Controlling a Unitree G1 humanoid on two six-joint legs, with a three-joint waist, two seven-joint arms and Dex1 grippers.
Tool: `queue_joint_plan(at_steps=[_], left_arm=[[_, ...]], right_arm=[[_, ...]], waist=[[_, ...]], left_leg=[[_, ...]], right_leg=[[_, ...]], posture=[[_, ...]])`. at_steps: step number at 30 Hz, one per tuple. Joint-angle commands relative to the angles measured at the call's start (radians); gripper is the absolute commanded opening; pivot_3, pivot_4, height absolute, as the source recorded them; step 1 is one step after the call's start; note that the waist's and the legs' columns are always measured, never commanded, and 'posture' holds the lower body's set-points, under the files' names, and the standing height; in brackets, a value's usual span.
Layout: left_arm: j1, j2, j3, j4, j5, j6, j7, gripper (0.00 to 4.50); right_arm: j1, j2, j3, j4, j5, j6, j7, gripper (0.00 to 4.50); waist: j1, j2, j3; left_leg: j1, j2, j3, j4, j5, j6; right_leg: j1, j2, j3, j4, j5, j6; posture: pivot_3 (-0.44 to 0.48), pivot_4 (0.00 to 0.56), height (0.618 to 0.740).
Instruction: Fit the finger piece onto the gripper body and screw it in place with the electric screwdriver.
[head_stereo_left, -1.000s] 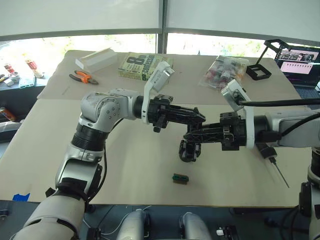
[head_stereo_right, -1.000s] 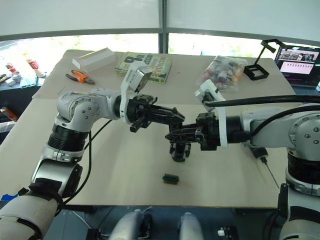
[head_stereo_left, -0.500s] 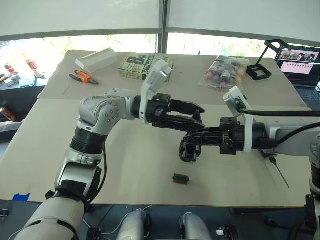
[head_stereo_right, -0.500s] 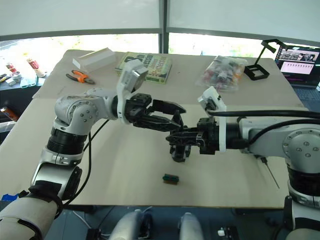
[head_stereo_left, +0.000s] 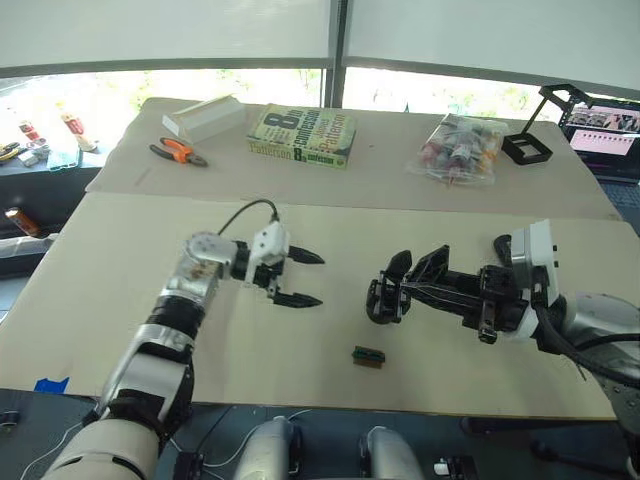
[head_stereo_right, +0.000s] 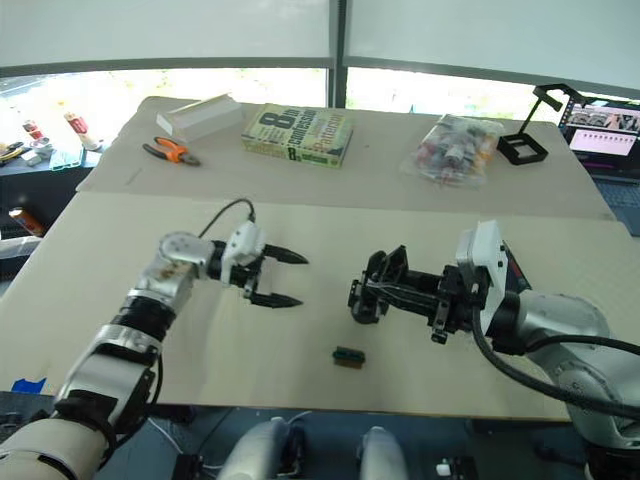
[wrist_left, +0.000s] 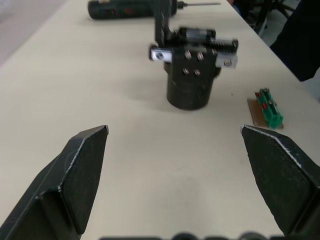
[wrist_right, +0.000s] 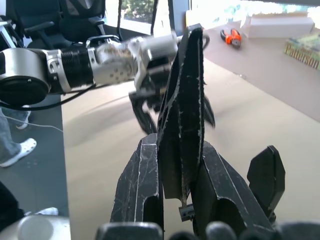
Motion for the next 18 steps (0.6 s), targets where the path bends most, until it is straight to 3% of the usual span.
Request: queue_joint_plan(at_steps=[1, 9, 18], left_arm=[[0.011, -0.067, -0.018, -0.022, 0.031, 0.001, 0.062, 4.50], [0.017, -0.212, -0.073, -0.030, 0.098, 0.035, 0.140, 4.50], [0.015, -0.312, -0.114, -0.005, 0.156, 0.042, 0.209, 4.50]], right_arm=[[0.011, -0.003, -0.023, -0.027, -0.027, -0.057, 0.032, 0.38], [0.020, 0.000, -0.018, -0.027, -0.041, -0.068, 0.041, 0.38], [0.009, 0.025, 0.012, -0.029, -0.074, -0.078, 0.036, 0.38]], waist=[[0.002, 0.000, 0.000], [0.004, 0.000, 0.000], [0.006, 0.000, 0.000]], left_leg=[[0.000, 0.000, 0.000, 0.001, -0.001, 0.001], [0.000, 0.000, 0.000, 0.002, -0.001, 0.002], [0.000, 0.000, 0.000, 0.002, -0.002, 0.004]], right_leg=[[0.000, 0.000, 0.000, 0.000, 0.000, 0.001], [0.000, -0.001, 0.000, 0.000, 0.001, 0.001], [0.000, -0.002, 0.001, 0.000, 0.001, 0.001]], posture=[[0.000, 0.150, 0.740], [0.000, 0.150, 0.740], [0.000, 0.150, 0.740]])
